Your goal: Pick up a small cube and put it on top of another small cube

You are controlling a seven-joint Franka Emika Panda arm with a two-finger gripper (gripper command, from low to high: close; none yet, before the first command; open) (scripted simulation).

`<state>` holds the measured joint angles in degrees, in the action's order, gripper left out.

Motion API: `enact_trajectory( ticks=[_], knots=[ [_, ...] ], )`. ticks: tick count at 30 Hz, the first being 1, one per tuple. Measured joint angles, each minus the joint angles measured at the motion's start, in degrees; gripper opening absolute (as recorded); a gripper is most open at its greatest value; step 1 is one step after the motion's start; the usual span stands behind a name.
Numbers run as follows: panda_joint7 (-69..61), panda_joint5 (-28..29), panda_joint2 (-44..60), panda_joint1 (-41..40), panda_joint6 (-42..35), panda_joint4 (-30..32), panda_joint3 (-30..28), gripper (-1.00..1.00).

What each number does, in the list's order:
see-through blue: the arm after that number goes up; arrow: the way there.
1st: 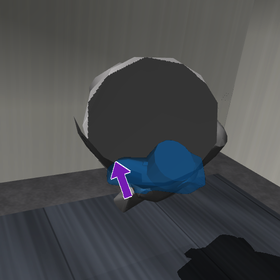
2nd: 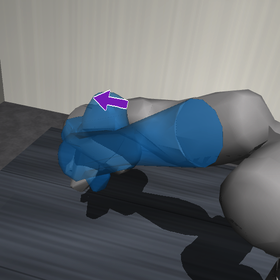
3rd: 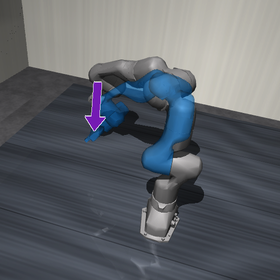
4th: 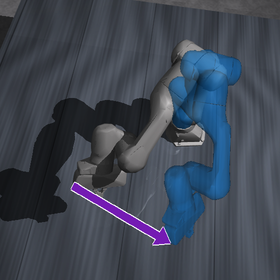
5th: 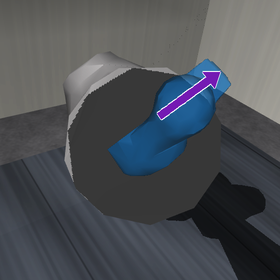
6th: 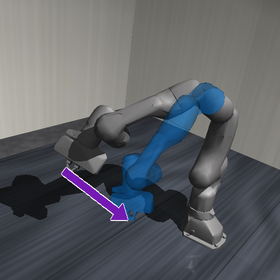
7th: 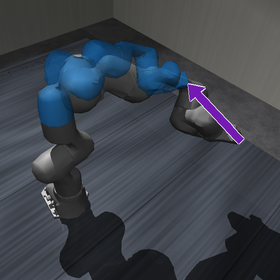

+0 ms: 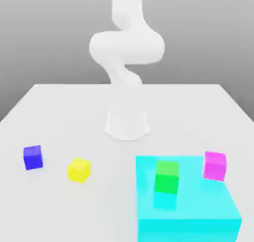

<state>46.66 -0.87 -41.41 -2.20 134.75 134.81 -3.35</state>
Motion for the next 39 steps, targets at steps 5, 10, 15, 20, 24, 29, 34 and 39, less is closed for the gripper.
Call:
enact_trajectory(
  ticks=[5,10,15,20,24,29,34,39],
  knots=[
    [2.0,-1.8,10.6,-5.0,6.8,6.7,-7.4,0.00],
    [4.2,-3.4,21.1,-10.4,13.5,13.2,-13.8,0.00],
    [7.2,-4.2,32.6,-17.0,20.9,20.1,-20.3,0.00],
    [11.5,-2.4,42.2,-25.9,27.6,26.0,-25.2,0.00],
    [7.6,-8.0,47.1,-27.0,31.2,25.6,-21.9,0.00],
    [0.4,-17.7,53.1,-32.2,35.5,24.2,-14.4,0.00],
    [-3.9,-23.5,57.7,-38.7,38.9,23.3,-6.5,-1.00],
    [-4.2,-24.0,58.2,-39.3,39.3,23.2,-5.7,-1.00]
  ],
)
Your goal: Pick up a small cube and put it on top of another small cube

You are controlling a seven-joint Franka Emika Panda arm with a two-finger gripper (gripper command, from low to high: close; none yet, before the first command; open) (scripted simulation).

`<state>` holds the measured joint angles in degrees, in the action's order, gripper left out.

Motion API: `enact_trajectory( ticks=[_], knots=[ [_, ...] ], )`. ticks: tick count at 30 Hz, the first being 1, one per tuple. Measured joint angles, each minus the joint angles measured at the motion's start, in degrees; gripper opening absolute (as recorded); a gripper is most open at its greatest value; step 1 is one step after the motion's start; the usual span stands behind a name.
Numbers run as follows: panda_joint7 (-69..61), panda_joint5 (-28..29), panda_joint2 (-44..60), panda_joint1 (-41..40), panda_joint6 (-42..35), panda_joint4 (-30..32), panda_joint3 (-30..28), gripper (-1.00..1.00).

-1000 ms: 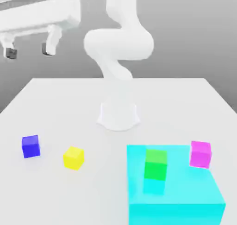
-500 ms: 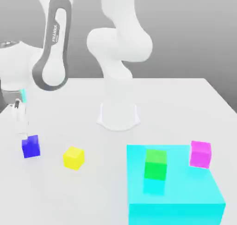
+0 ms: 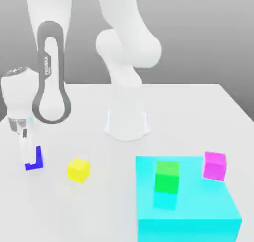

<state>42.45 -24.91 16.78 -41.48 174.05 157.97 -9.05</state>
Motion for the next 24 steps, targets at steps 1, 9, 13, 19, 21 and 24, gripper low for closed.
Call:
enact_trajectory(
  ticks=[1,9,13,19,21,24],
  knots=[
    [0.3,0.4,-0.3,0.4,-0.3,0.1,-0.5,-1.00],
    [10.2,13.9,-9.2,9.0,-6.6,2.0,-12.4,-1.00],
    [15.6,21.1,-13.8,9.3,-10.0,3.2,-14.5,-1.00],
    [5.3,21.9,-18.6,18.7,-17.3,1.1,-7.9,-1.00],
    [0.1,21.7,-20.1,23.6,-20.1,-0.1,-5.8,-1.00],
    [-7.3,21.8,-22.4,29.1,-24.2,-1.8,-2.8,-1.00]
  ],
)
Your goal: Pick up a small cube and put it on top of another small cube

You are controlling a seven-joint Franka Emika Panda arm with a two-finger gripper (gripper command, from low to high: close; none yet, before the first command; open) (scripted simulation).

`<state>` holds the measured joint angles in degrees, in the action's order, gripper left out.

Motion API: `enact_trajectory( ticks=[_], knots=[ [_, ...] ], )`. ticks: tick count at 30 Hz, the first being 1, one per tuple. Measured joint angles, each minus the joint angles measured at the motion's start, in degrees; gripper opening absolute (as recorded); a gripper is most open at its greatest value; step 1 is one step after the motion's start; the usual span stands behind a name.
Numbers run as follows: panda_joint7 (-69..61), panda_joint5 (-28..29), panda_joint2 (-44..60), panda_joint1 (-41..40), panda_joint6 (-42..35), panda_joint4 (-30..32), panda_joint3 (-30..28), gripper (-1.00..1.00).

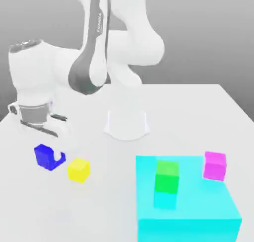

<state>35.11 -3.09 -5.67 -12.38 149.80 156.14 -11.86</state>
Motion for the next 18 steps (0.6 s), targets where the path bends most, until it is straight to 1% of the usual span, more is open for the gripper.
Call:
enact_trajectory(
  ticks=[10,12,14,15,18],
  knots=[
    [-21.9,0.9,-7.9,15.7,-12.0,-4.4,11.3,-1.00],
    [-26.3,1.1,-7.1,18.9,-11.8,-5.1,13.5,-1.00],
    [-29.2,1.7,-3.6,21.1,-8.0,-4.9,15.2,-1.00],
    [-29.6,1.9,-2.3,21.4,-6.3,-4.6,15.5,1.00],
    [-29.6,1.9,-2.3,21.4,-6.3,-4.6,15.5,1.00]
  ],
)
